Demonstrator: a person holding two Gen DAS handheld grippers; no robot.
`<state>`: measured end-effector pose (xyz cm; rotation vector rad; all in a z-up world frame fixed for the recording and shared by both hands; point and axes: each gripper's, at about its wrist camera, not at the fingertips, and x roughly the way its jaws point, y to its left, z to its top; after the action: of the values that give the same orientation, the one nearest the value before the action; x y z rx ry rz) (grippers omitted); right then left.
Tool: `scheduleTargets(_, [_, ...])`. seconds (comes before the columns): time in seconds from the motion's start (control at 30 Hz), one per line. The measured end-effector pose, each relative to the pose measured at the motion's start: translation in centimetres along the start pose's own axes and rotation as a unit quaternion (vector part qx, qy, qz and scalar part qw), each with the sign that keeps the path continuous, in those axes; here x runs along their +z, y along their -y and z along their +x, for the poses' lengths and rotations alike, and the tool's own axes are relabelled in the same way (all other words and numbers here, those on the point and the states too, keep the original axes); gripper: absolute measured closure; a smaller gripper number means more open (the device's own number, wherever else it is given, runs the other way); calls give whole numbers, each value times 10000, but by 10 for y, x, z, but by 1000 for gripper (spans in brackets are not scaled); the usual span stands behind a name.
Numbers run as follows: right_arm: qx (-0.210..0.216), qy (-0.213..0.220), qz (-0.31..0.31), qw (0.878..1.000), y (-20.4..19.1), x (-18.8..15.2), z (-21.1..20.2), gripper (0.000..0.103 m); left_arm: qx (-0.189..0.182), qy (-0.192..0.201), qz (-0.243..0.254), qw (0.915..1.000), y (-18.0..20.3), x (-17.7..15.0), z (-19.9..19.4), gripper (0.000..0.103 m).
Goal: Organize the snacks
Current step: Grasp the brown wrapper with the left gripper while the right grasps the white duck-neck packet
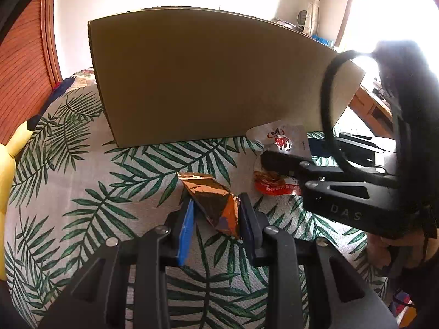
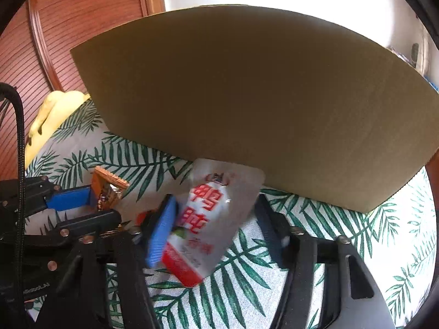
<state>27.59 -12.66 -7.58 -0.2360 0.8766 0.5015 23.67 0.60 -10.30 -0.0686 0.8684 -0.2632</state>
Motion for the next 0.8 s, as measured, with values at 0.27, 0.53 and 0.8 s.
scheduleTargets(0.27, [69, 180, -73, 9998, -3, -6, -19, 82, 14, 28, -77, 10000, -5, 1, -1, 76])
scheduleTargets(0.53, [30, 394, 99, 9992, 6, -29, -50, 83, 55, 72, -31, 10000, -2, -1, -5, 76])
scheduleTargets(0.8, [-50, 555, 261, 9981, 16, -49, -77, 83, 156, 90, 57, 9998, 8, 0, -9, 76])
